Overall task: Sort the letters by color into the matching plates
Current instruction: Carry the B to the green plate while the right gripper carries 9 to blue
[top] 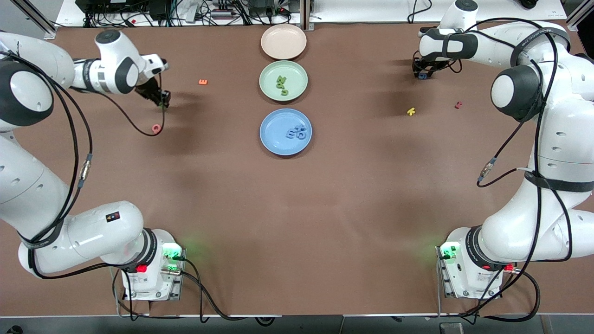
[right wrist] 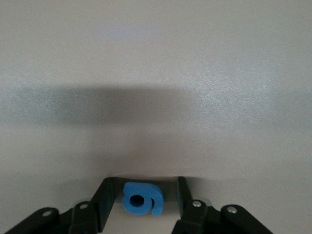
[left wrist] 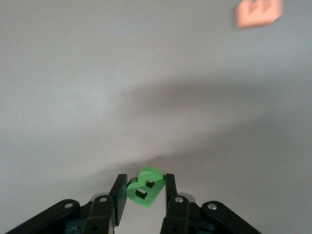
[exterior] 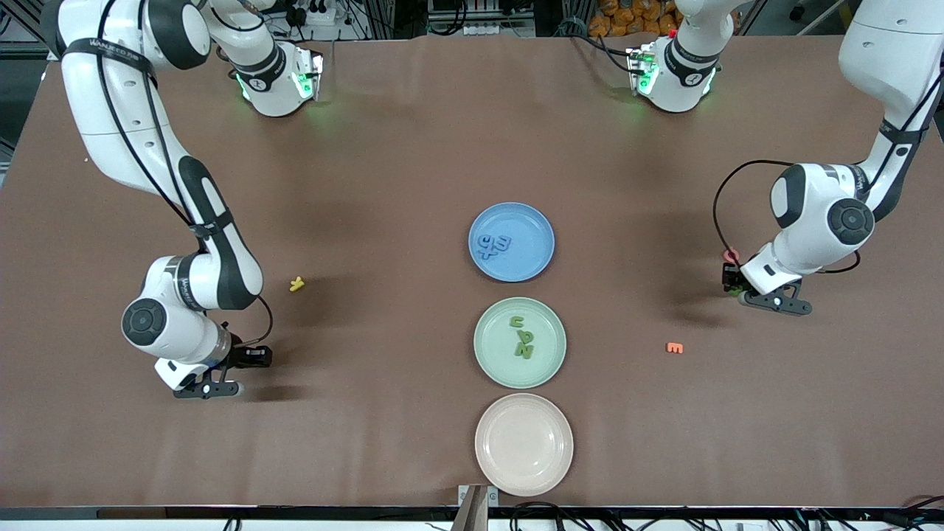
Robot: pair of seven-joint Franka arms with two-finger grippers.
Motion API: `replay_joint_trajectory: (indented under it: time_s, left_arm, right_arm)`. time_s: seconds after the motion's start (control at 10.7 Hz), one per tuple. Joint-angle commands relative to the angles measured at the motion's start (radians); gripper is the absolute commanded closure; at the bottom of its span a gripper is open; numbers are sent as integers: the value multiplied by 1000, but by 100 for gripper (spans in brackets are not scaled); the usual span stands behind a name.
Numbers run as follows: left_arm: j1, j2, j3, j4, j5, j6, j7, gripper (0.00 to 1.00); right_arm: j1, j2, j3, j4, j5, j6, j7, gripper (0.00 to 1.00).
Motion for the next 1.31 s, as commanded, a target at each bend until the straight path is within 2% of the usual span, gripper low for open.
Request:
replay_joint_trajectory:
  time_s: [0.0, 0.09, 0.28, 0.56, 0.75, 0.93, 1.21]
  left_arm:
    - [-16, -6, -121, 60, 14, -11, -133, 100]
    - [-42, -4, -155, 86, 14, -11, -190, 100]
    - [-143, 0, -180, 118, 14, -11, -331, 100]
    - [-342, 46, -177, 208, 13, -11, -607, 100]
    - [-431, 109, -177, 312, 13, -11, -759, 100]
    - [-528, 182, -174, 406, 16, -11, -895, 100]
    - [-594, 253, -151, 466, 25, -8, -945, 100]
  right_arm:
    - [-5, -25, 8, -40, -5, 11, -6, 54]
    - [-4, -25, 10, -40, -5, 11, -6, 60]
    - [1, -25, 10, -39, -4, 11, -1, 64]
    - [4, -28, 16, -33, -4, 0, 7, 69]
    - [19, -68, 16, -31, -5, -84, 11, 71]
    - [62, -129, 14, -23, -4, -198, 78, 71]
    - [183, -158, 16, -20, 13, -229, 196, 71]
